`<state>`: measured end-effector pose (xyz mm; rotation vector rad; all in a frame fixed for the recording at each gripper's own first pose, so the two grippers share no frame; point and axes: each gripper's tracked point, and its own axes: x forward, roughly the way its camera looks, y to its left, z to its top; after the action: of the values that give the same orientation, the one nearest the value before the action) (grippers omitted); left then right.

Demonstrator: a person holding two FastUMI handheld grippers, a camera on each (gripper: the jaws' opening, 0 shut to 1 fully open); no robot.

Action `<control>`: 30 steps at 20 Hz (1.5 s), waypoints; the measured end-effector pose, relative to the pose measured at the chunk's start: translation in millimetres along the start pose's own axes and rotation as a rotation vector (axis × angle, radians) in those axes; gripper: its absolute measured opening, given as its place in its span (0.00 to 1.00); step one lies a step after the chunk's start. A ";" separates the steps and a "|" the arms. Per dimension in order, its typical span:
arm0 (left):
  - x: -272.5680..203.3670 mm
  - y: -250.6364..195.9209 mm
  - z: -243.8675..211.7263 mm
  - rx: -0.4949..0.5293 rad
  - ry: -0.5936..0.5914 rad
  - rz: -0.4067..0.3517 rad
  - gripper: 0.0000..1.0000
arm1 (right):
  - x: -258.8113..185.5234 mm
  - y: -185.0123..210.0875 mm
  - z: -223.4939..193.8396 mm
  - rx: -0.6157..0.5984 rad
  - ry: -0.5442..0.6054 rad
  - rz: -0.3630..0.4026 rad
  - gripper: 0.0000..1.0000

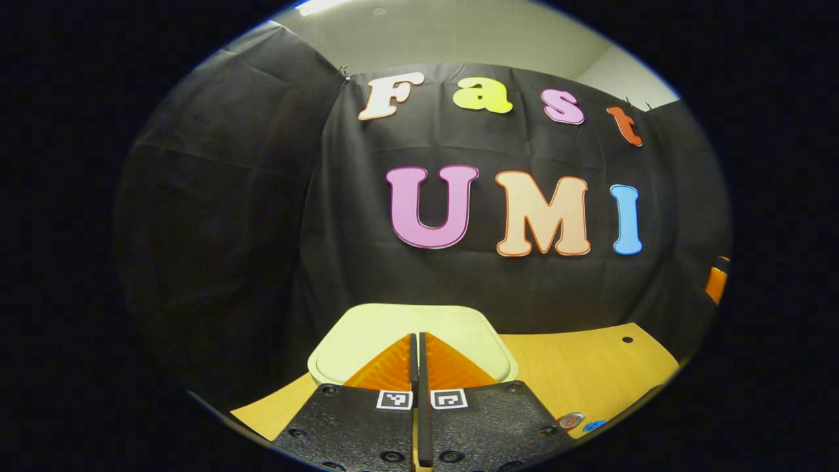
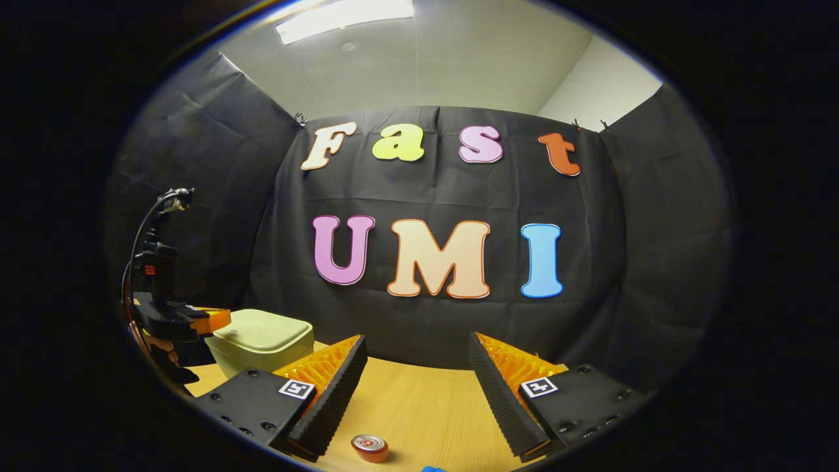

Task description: Press the lid of the desktop garbage bin to open it, pick up the crumpled paper on the desktop and throw it into the bin, then pick up the pop can on the desktop and drop it into the bin, and finally close the garbage bin lid.

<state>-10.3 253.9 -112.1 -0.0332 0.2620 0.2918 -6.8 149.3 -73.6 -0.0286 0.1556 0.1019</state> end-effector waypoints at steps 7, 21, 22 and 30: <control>7.5 0.0 -19.8 0.005 0.023 -0.011 0.00 | -3.1 -8.4 -11.3 0.002 0.040 -0.024 0.98; -14.8 -42.2 27.8 0.000 -0.148 -0.053 0.03 | 14.2 -56.5 -39.3 0.049 0.103 0.015 0.98; -20.8 -54.1 31.1 0.003 -0.148 -0.074 0.15 | 17.9 -58.5 -49.0 0.050 0.120 0.029 1.00; -50.9 -91.1 41.7 0.067 -0.189 -0.097 0.78 | 31.8 -54.8 -124.3 0.018 0.275 0.142 0.98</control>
<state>-20.5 155.4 -59.0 0.0475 0.0818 0.1883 11.1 93.5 -200.2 -0.0133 0.4335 0.2383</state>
